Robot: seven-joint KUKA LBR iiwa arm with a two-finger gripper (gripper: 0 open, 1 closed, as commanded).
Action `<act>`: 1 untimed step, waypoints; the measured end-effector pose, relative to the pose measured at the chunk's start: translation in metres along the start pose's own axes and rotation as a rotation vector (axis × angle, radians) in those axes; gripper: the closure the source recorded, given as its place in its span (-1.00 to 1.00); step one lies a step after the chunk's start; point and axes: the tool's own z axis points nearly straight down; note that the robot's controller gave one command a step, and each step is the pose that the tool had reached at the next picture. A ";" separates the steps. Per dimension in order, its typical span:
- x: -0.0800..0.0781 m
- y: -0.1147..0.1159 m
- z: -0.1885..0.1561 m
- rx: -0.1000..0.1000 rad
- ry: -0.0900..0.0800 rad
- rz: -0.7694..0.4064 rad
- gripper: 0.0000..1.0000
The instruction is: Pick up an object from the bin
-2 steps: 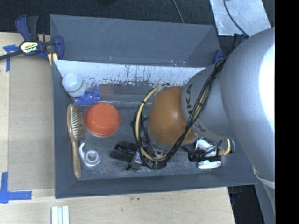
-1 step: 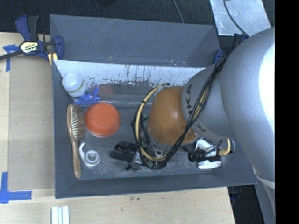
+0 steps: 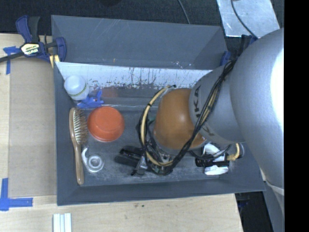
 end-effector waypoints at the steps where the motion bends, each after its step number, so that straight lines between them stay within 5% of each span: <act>1: 0.000 0.000 -0.004 -0.001 -0.003 0.001 1.00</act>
Offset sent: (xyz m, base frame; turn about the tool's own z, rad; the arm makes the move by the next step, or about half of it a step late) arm 0.0001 -0.0001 0.0090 0.0010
